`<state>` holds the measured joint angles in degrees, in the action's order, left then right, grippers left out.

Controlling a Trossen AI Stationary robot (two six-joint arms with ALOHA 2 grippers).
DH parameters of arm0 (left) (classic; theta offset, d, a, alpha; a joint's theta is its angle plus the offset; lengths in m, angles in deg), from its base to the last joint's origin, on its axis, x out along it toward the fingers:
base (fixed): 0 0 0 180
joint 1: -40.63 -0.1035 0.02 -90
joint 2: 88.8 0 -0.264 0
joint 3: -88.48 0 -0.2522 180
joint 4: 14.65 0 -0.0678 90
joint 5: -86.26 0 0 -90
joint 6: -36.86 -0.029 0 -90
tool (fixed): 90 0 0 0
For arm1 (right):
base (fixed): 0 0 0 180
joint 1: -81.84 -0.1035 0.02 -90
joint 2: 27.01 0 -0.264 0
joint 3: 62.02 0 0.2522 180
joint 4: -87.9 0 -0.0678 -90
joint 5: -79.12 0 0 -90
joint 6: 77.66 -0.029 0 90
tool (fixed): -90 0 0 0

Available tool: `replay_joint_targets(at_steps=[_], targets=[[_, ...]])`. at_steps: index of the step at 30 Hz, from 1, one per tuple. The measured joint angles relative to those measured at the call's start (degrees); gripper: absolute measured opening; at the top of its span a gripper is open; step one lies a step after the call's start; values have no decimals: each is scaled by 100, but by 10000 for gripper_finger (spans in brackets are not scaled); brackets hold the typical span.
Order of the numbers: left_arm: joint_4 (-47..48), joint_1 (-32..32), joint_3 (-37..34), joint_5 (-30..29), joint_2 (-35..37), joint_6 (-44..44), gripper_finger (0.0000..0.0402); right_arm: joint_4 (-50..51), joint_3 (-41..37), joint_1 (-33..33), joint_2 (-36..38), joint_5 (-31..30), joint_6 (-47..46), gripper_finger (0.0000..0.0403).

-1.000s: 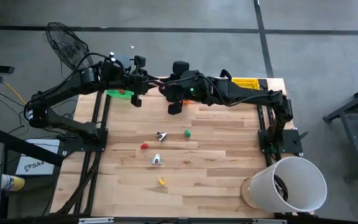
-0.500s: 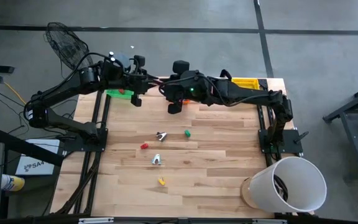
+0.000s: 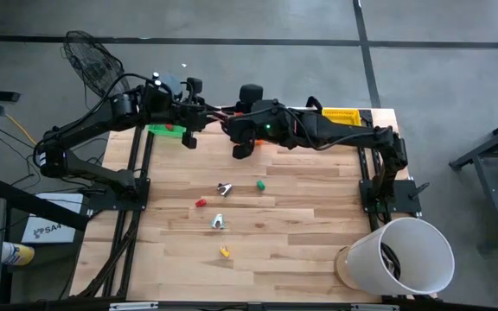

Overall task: Pick and place Stapler, Stapler remover, tape
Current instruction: Put the pink staple remover into the yellow bin

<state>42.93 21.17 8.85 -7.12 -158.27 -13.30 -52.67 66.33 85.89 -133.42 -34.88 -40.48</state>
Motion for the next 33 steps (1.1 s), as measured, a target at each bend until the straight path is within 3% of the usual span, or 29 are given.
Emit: replay_joint_targets(at_steps=[15, 33], targets=[[-30, -2, -2, -15, -7, 74, 92, 116, 0, -4, 0, -151, 32, 88], [-13, -2, -2, 0, -7, 90, 93, 149, 0, -11, 0, -163, -234, 84]])
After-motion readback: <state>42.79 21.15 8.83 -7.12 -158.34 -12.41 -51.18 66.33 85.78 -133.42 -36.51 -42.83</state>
